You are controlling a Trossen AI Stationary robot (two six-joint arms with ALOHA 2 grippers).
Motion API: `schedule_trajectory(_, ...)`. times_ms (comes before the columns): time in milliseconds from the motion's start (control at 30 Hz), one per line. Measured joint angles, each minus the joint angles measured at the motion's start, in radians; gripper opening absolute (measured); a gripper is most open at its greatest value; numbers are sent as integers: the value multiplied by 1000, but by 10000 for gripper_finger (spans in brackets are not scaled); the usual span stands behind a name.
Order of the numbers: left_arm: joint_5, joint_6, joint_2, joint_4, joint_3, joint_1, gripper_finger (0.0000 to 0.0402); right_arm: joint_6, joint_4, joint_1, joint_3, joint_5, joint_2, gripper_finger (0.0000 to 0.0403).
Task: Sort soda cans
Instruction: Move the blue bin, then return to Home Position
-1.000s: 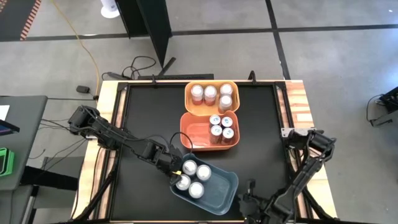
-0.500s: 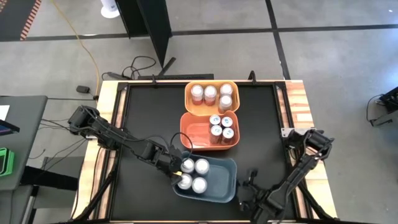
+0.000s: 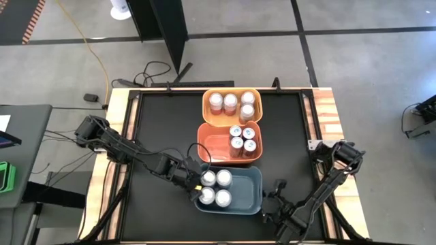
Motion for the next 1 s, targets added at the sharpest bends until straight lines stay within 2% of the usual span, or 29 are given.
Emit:
schedule_trajectory(300, -55, -1, 0, 9, 0, 9, 0, 125, -96, -29, 0, -3, 0, 0)
schedule_trajectory(467, -100, 12, 0, 5, 0, 23, 0, 129, -104, -44, 0, -5, 0, 0)
schedule_trajectory(667, -102, 16, 0, -4, 0, 27, 0, 130, -110, -51, 2, -28, 0, 0)
schedule_trajectory(833, -106, -4, 0, -35, 2, 2, 0, 130, -109, -24, 2, -75, 0, 4)
schedule_trajectory(1000, -101, -27, 0, -68, 2, -39, 0, 130, -106, 24, 3, -180, 0, 29)
